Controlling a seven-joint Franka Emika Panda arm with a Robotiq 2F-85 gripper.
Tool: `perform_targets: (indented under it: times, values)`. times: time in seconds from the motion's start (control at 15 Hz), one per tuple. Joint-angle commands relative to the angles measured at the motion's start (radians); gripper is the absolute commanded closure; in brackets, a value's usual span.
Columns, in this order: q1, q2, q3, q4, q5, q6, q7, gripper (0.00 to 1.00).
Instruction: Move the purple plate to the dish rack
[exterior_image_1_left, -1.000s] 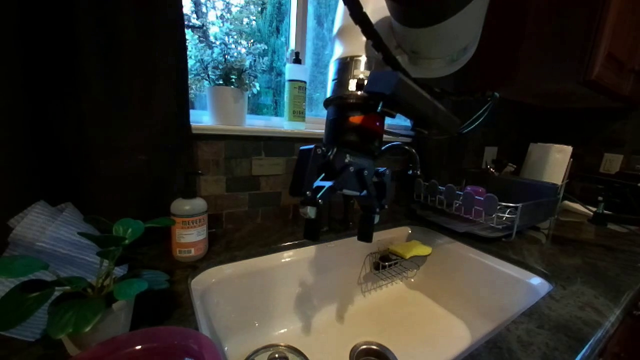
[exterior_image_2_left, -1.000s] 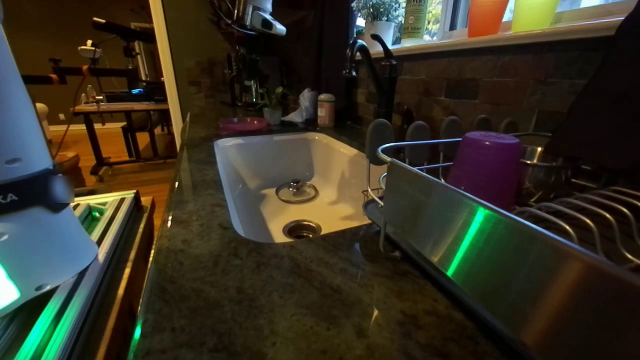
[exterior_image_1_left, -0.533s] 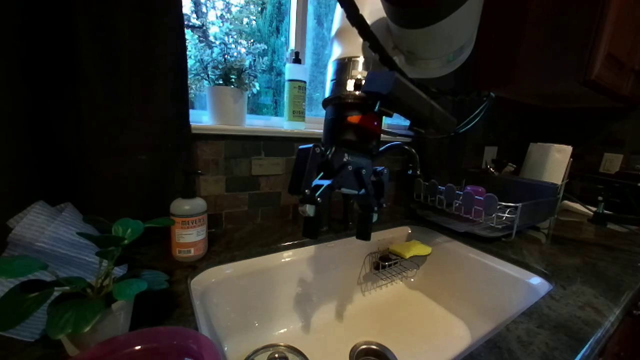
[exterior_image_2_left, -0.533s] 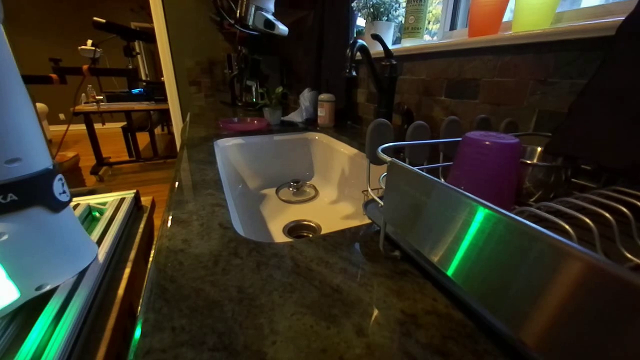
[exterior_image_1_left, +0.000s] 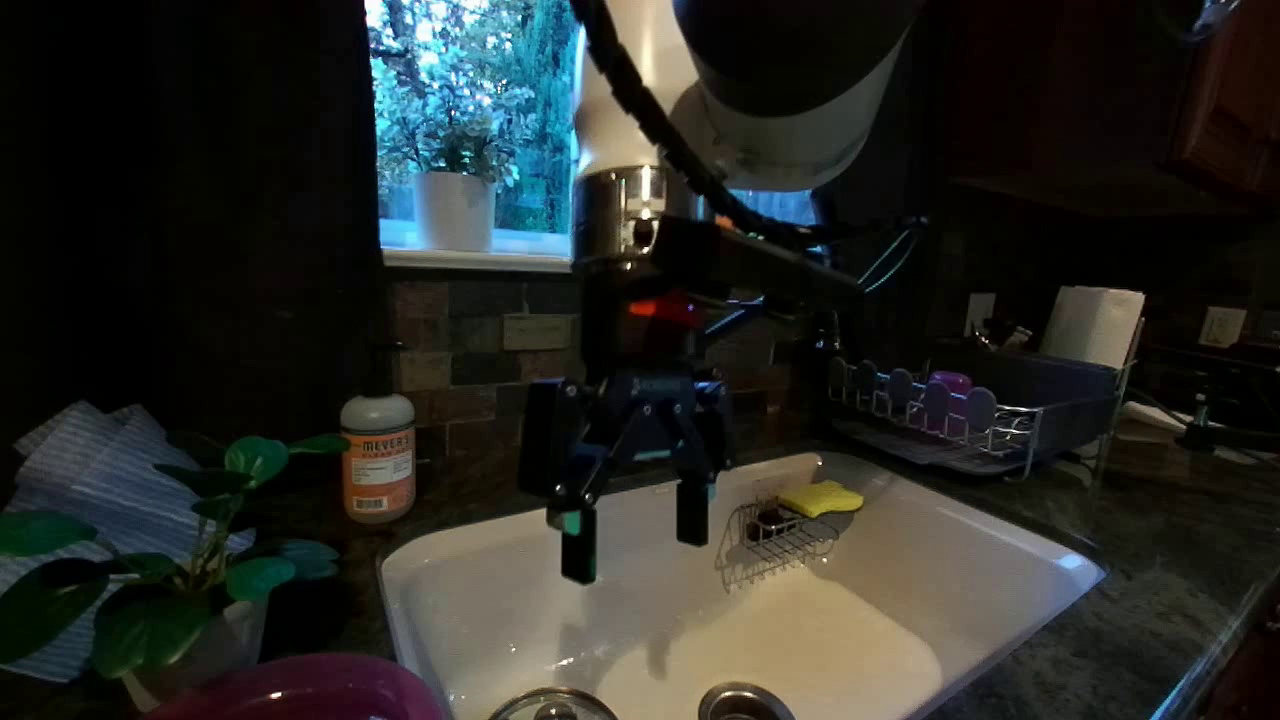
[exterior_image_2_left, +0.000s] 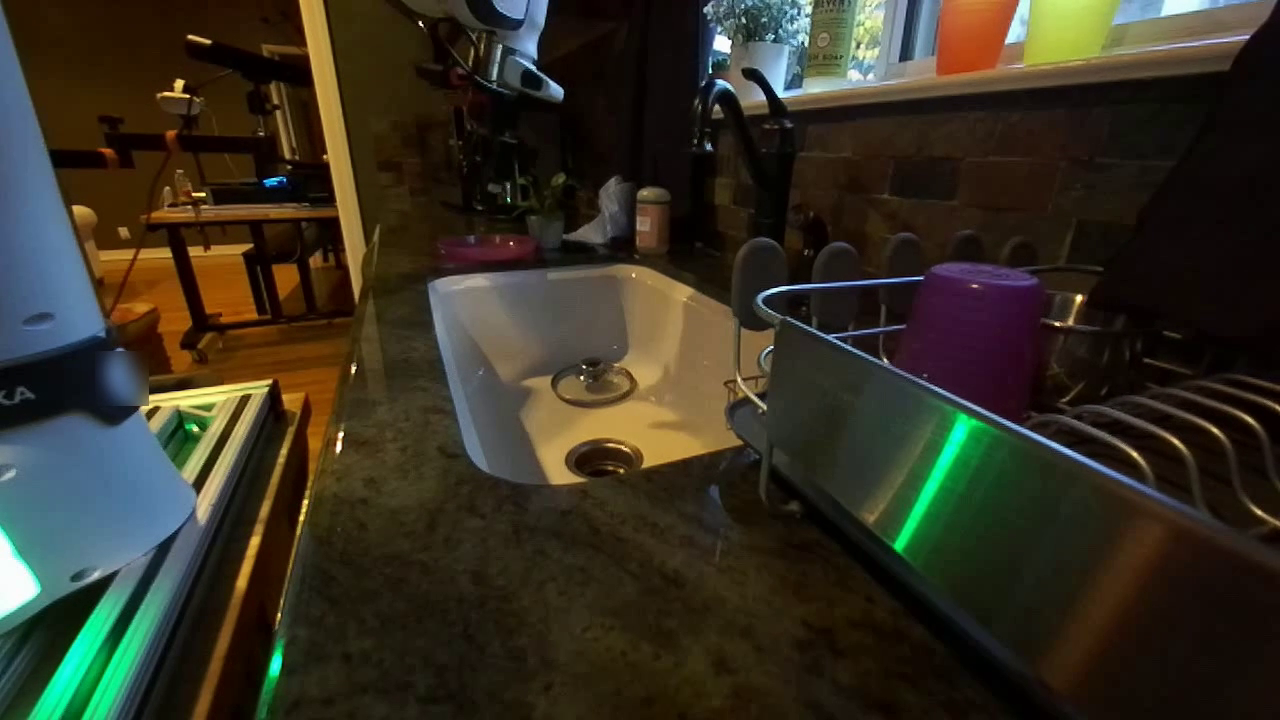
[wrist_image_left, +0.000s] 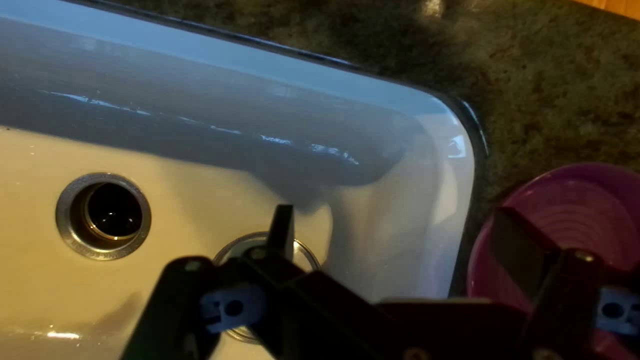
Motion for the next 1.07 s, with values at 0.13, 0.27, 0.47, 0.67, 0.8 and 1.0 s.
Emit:
perform_targets:
  times: [0.13,0.27,0.47,0.67,0.8,1.0]
  values:
    - [0.177,0.180,-0.092,0.199,-0.268,-0.110,0.331,0.00]
    - [0.199,0.209,-0.095,0.230,-0.277,-0.067,0.333,0.00]
    - [0.203,0.189,-0.103,0.207,-0.245,-0.063,0.302,0.00]
    - [0.228,0.214,-0.133,0.221,-0.280,-0.003,0.381,0.00]
    - [0.239,0.244,-0.150,0.228,-0.288,0.093,0.405,0.00]
    - [0.261,0.286,-0.174,0.245,-0.277,0.206,0.428,0.00]
